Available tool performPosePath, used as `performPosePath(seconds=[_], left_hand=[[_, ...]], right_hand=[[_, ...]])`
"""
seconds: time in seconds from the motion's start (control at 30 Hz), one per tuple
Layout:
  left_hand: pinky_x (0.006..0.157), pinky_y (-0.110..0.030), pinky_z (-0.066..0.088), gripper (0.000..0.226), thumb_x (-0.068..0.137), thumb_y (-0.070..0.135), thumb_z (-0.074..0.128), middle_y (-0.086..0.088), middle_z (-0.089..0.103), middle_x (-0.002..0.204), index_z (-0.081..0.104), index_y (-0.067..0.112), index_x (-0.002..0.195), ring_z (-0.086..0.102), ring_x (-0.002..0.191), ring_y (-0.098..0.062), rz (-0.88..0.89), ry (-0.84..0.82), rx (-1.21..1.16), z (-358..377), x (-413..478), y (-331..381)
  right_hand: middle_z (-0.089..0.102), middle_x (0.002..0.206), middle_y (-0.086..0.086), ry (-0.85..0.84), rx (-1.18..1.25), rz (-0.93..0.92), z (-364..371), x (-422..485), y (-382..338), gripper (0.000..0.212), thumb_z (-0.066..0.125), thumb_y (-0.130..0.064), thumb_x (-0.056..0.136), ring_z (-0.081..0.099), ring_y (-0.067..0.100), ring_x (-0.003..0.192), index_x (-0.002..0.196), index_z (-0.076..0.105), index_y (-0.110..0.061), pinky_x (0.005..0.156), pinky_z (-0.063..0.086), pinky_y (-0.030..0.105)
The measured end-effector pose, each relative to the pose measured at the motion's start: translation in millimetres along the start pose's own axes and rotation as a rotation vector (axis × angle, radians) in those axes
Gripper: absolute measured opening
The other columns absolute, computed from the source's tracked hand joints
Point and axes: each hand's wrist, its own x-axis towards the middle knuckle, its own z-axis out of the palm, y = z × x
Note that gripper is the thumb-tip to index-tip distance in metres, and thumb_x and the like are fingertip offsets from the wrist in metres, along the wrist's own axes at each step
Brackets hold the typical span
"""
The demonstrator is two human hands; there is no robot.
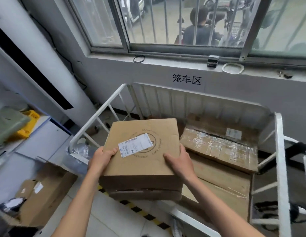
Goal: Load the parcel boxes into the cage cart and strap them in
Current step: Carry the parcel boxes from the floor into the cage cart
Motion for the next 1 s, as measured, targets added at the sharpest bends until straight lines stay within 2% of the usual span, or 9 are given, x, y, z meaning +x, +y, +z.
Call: performPosePath(seconds=[0.2,0.27,0.37,0.47,0.53,0.63,0.77,0.9,1.0], left_hand=[[0.092,-0.048,0.053,0.05,0.079,0.062,0.062,0.0,0.069,0.102,0.059,0.023,0.109,0.067,0.095,-0.027,0.071,-0.112,0.22,-2.5,107.8,47.1],[0.093,-0.048,0.052,0.05,0.077,0.066,0.06,0.001,0.066,0.104,0.057,0.028,0.108,0.065,0.1,-0.029,0.107,-0.135,0.293,3.6,147.4,63.7],[0.092,-0.045,0.049,0.059,0.075,0.066,0.061,0.002,0.063,0.11,0.053,0.029,0.119,0.063,0.107,-0.032,0.132,-0.172,0.356,24.8,200.5,69.5],[0.08,-0.039,0.048,0.063,0.076,0.054,0.074,-0.003,0.065,0.12,0.048,0.023,0.125,0.062,0.102,-0.027,0.089,-0.274,0.248,60.1,248.3,44.2],[0.081,-0.04,0.052,0.069,0.071,0.045,0.08,-0.008,0.064,0.121,0.045,0.017,0.125,0.063,0.1,-0.023,0.034,-0.388,0.18,86.5,278.2,17.1],[0.075,-0.034,0.052,0.078,0.07,0.039,0.083,-0.008,0.062,0.122,0.042,0.011,0.131,0.064,0.098,-0.016,-0.036,-0.516,0.168,126.4,318.0,-27.1],[0.074,-0.029,0.05,0.067,0.085,0.029,0.079,-0.002,0.059,0.121,0.037,0.015,0.136,0.061,0.098,-0.012,-0.099,-0.624,0.213,183.1,355.9,-71.3],[0.095,-0.037,0.048,0.06,0.092,0.02,0.07,0.0,0.054,0.124,0.032,0.019,0.138,0.057,0.109,-0.018,-0.101,-0.745,0.254,232.1,368.2,-89.5],[0.103,-0.037,0.044,0.06,0.095,0.016,0.065,-0.003,0.051,0.128,0.026,0.015,0.141,0.053,0.114,-0.02,-0.082,-0.775,0.297,262.7,373.7,-96.0]], right_hand=[[0.059,0.118,0.0,0.057,0.06,0.123,45.6,71.2,-15.8,0.055,0.07,-0.051,0.072,0.06,0.023,0.106,0.12,0.048,-0.034,0.094,0.051,0.041],[0.059,0.116,-0.001,0.088,0.085,0.152,63.1,98.8,-17.7,0.05,0.068,-0.05,0.071,0.058,0.02,0.104,0.114,0.046,-0.036,0.087,0.049,0.035],[0.061,0.115,-0.002,0.139,0.094,0.217,93.0,130.9,-5.5,0.048,0.071,-0.042,0.074,0.058,0.018,0.101,0.115,0.048,-0.031,0.081,0.046,0.031],[0.061,0.12,-0.006,0.147,0.124,0.342,123.2,158.2,23.7,0.055,0.073,-0.035,0.076,0.061,0.017,0.108,0.125,0.048,-0.031,0.084,0.049,0.03],[0.06,0.123,-0.005,0.159,0.114,0.419,140.8,178.2,49.5,0.061,0.073,-0.029,0.076,0.06,0.018,0.112,0.13,0.046,-0.028,0.087,0.049,0.029],[0.057,0.126,-0.001,0.172,0.096,0.54,162.5,203.9,90.4,0.065,0.072,-0.021,0.078,0.059,0.019,0.115,0.135,0.041,-0.022,0.096,0.051,0.036],[0.057,0.121,-0.005,0.218,0.105,0.672,178.6,223.6,141.5,0.062,0.071,-0.015,0.083,0.057,0.017,0.113,0.133,0.035,-0.026,0.093,0.047,0.031],[0.058,0.128,-0.002,0.321,0.113,0.781,183.4,231.2,183.7,0.067,0.066,-0.007,0.088,0.056,0.015,0.11,0.145,0.031,-0.019,0.09,0.044,0.028],[0.057,0.135,0.0,0.379,0.083,0.81,179.7,239.2,206.8,0.06,0.056,-0.004,0.094,0.053,0.012,0.104,0.147,0.032,-0.02,0.093,0.045,0.032]])
